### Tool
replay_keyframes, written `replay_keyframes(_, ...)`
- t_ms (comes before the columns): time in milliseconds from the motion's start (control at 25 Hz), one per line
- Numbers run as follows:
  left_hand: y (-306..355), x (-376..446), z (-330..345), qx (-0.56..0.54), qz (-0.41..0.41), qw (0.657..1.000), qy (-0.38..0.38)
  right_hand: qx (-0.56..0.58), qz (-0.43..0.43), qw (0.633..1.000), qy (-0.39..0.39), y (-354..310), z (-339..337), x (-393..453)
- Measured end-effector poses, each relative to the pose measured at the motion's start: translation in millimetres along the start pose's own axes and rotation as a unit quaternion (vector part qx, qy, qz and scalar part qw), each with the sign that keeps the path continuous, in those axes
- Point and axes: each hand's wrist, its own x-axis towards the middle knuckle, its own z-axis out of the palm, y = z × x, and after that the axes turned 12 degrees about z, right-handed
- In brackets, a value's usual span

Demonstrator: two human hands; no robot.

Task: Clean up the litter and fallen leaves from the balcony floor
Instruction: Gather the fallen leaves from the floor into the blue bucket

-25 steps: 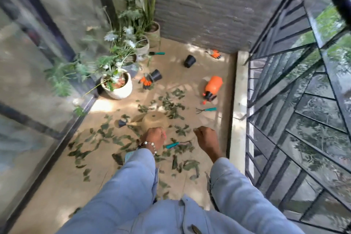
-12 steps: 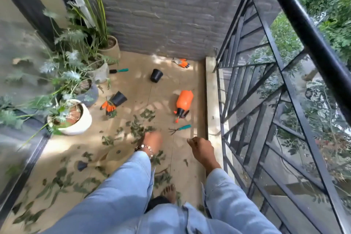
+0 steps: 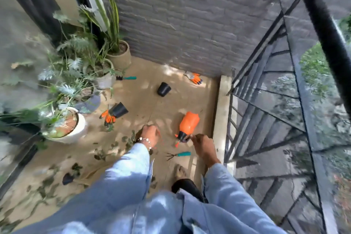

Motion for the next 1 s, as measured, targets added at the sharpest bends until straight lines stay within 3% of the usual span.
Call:
replay_keyframes(160, 12, 73, -39, 0.002, -0.052, 0.998, 0.044, -0.004, -0.032, 0.998, -0.060, -49, -56, 100)
replay_keyframes(280, 7, 108, -57, -0.017, -0.082, 0.993, 0.082, -0.038, -0.062, 0.997, -0.026, -79, -68, 167)
replay_keyframes(400, -3, 143, -75, -0.019, -0.144, 0.986, 0.083, -0.026, -0.110, 0.993, -0.024, -126, -70, 219)
replay_keyframes(560, -20, 202, -100, -0.017, -0.183, 0.980, 0.075, -0.092, -0.189, 0.977, -0.032, -187, -45, 281)
replay_keyframes(760, -93, 308, -136, -0.053, -0.187, 0.979, 0.068, -0.179, -0.233, 0.950, -0.101, -273, -6, 399)
replay_keyframes(1000, -158, 395, -249, -0.077, -0.238, 0.965, 0.072, -0.282, -0.232, 0.917, -0.162, -436, -2, 509)
